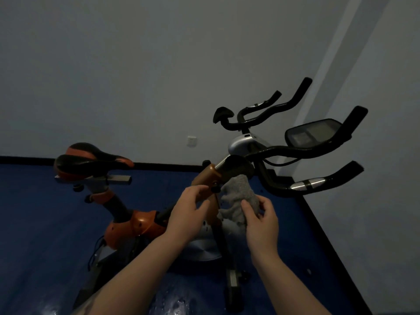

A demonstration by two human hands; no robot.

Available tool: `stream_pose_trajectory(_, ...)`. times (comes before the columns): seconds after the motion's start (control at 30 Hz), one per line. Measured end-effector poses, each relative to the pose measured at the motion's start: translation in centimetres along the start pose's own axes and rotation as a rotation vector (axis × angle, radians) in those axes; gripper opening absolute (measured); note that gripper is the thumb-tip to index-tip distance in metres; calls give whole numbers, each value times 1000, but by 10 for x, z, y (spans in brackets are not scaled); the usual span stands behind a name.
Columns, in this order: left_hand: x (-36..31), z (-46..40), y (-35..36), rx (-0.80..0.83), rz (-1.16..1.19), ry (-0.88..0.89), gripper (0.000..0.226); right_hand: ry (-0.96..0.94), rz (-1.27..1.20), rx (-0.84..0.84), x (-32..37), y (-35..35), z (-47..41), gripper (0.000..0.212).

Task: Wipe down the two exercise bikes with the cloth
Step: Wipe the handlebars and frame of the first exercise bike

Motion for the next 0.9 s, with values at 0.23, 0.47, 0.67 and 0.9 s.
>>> stream_pose_trajectory(0.23,-12,-68,-1,140,76,105,34,-88,36,-207,31,9,-26,19)
stream_pose_trajectory(0.47,-10,-115,8,235,204,86,29,-555,340,-465,110,13,-53,23)
stream_pose_trajectory(0.67,-4,-127,43,306,278,21,32,-719,1060,-75,71,78,-66,22)
stream_pose_trajectory(0.9,0,-134,74,286,327,-27,29,-720,1161,-63,67,107,-71,32)
Point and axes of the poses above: each hand's wrist, its own z-axis away from the middle knuckle, its own y-axis out of the palm, x = y × z, the point moved 9 cm from there along -z, towards the middle knuckle, and after that the axes turned 11 degrees about -x, right-handed, at the moved point
